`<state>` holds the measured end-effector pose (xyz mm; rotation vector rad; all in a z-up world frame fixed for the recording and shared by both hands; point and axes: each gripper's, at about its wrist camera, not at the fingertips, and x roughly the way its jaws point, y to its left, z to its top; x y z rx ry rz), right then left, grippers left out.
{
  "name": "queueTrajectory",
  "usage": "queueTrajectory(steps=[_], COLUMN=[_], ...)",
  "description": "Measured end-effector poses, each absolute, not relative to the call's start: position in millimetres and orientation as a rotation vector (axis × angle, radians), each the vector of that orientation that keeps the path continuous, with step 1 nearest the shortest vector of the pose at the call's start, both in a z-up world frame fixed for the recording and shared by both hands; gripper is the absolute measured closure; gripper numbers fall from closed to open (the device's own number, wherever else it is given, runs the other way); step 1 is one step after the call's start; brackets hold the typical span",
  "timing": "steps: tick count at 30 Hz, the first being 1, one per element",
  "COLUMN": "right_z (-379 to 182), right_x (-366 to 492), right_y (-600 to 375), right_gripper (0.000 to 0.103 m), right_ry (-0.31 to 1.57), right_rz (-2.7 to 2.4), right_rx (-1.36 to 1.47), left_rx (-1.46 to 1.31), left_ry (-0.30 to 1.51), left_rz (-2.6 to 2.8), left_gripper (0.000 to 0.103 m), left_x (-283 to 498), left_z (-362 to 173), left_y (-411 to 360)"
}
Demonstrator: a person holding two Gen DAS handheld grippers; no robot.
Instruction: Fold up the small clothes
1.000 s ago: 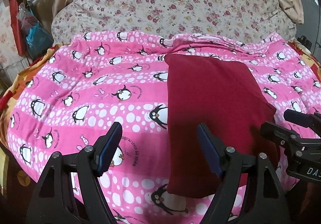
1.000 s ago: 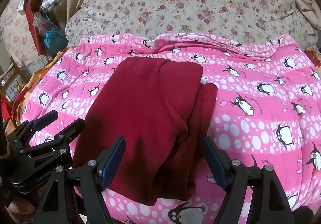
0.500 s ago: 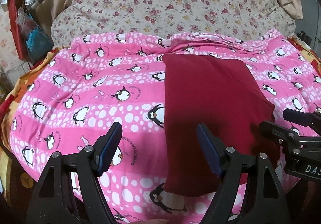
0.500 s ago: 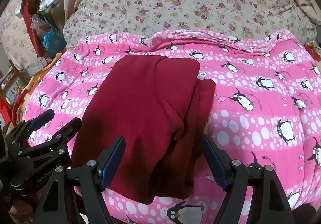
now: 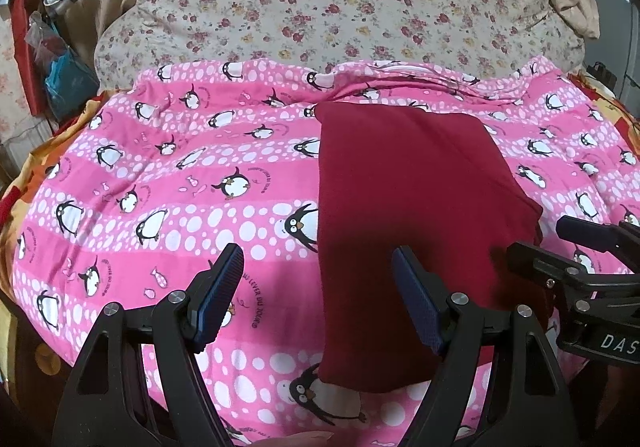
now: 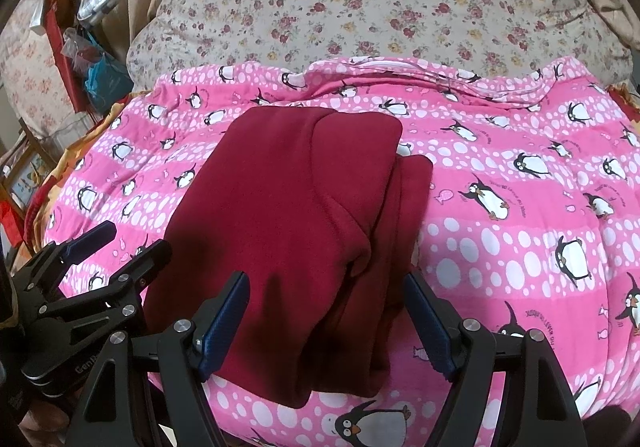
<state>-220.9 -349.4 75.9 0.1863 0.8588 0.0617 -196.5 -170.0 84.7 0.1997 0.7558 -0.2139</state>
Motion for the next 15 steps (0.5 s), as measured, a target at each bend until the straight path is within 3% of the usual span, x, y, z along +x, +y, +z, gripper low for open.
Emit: queueTrajectory(steps=[15], right_z=[75.3], right_x=[-210.5], right_y=[-351.3], right_gripper=[0.026], right_ry=[0.862], right_rz=[0.066], right_rx=[0.178], left_rx=[0.176], left_ry=[0.781], left_rz=[-0.226], left_gripper=[0.026], left_x=[-185.9], left_z=[80.6], left_y=[-169.8])
